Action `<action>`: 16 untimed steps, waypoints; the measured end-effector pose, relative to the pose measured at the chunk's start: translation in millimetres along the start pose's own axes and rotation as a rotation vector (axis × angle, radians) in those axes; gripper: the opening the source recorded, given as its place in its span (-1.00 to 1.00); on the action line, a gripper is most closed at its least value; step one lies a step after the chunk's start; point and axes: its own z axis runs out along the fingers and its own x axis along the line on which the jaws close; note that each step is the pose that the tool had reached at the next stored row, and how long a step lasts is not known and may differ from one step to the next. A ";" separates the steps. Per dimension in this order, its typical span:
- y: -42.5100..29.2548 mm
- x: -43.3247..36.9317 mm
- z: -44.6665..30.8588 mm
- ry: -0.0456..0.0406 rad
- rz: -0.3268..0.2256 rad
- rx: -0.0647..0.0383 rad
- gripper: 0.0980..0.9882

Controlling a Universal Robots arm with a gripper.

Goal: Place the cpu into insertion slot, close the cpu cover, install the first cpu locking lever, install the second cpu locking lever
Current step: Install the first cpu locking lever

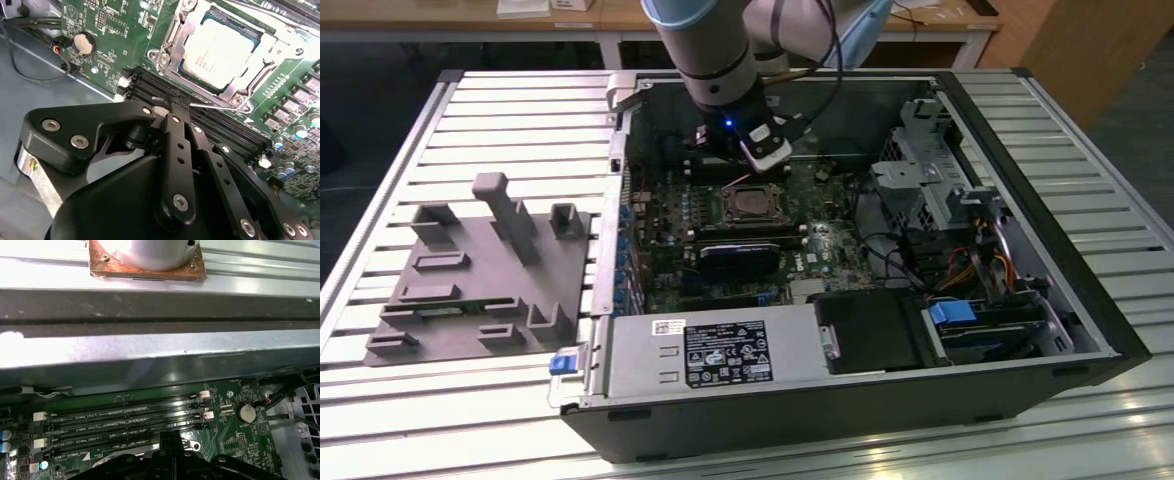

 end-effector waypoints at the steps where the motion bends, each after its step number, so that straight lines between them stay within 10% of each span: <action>1: 0.4 0.4 0.3 -0.0013 0.004 0.001 -0.99; 16: 4.3 10.8 6.9 -0.0490 0.001 0.004 -0.99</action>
